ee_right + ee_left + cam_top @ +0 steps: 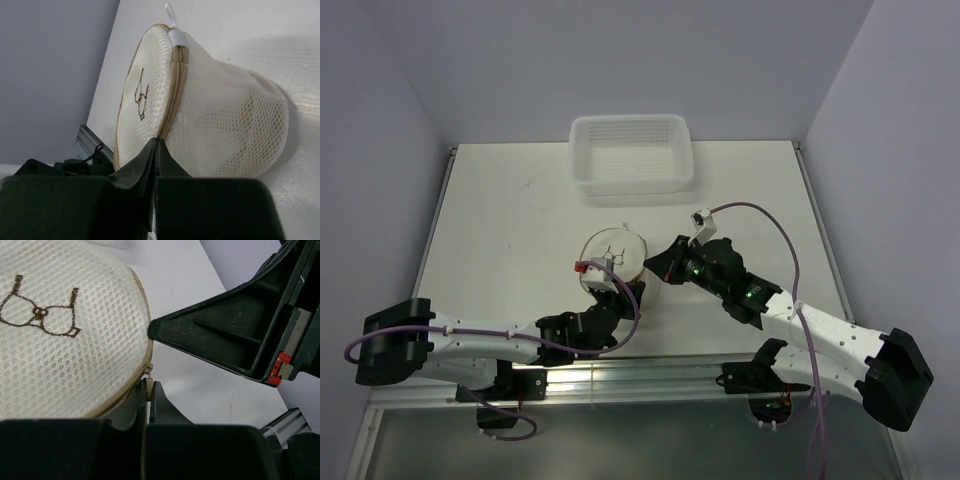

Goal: Place the bra in the laundry bag and zip it closed

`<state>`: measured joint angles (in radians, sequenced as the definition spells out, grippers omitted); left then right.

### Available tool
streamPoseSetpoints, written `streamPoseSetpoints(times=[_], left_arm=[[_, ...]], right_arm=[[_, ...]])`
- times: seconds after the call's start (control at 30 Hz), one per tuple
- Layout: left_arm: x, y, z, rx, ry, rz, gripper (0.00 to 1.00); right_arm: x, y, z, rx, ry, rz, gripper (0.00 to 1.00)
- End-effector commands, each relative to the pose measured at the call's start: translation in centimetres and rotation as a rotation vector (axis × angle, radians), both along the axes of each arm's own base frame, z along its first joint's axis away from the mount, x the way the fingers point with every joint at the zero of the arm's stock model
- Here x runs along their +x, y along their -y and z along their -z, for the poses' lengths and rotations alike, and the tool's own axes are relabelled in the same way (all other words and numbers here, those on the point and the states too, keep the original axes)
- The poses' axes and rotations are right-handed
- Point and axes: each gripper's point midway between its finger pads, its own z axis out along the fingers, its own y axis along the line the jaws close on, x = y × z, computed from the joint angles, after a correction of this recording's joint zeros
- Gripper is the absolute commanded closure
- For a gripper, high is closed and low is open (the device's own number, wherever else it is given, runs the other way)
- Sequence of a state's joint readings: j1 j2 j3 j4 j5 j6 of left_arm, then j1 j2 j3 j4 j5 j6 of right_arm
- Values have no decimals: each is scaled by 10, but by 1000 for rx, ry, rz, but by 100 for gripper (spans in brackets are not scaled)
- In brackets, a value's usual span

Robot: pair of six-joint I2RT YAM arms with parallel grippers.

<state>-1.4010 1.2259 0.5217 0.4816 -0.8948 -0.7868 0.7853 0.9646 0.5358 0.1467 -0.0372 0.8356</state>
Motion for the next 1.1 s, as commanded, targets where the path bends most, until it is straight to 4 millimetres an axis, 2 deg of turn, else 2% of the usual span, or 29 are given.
streamPoseSetpoints(times=[0.0,0.03,0.1,0.13,0.23,0.4,0.5,0.6,0.77,0.83,0.87,0.9,0.93,1.0,1.03,1.07], left_arm=[[-2,-2,-14,-86,-15,2,100],[-2,-7,-7,-67,-21,-8,100],[-2,-14,-9,-87,-31,-21,100],[-1,-21,-1,-58,-38,-36,100],[-3,-35,1,-70,-55,-59,100],[-5,-73,10,-73,-97,-135,100],[-6,-95,11,-80,-103,-177,100],[-6,-108,7,-89,-92,-187,100],[-9,-111,-2,-69,-63,-216,100],[-12,-99,-12,-94,-50,-199,100],[-13,-93,-9,-67,-47,-185,100],[-13,-86,-14,-70,-35,-172,100],[-13,-77,-19,-81,-29,-160,100],[-14,-67,-25,-101,-27,-146,100],[-15,-61,-27,-108,-25,-127,100],[-15,-54,-30,-127,-20,-116,100]], right_arm=[[14,0,-14,28,57,40,100],[16,1,-14,24,58,42,100],[25,7,-15,18,72,66,100],[28,10,-16,13,78,76,100],[43,21,-22,-1,108,97,100],[70,33,-31,-41,153,103,100],[85,31,-37,-62,184,82,100],[101,29,-40,-82,197,63,100],[117,4,-55,-71,199,-32,100],[121,-1,-56,-77,183,-35,100],[124,0,-63,-72,180,-15,100],[120,1,-62,-82,162,-4,97],[108,0,-66,-74,167,-5,84],[91,6,-64,-86,159,24,65],[81,7,-64,-83,162,30,44],[59,14,-63,-66,171,36,35]])
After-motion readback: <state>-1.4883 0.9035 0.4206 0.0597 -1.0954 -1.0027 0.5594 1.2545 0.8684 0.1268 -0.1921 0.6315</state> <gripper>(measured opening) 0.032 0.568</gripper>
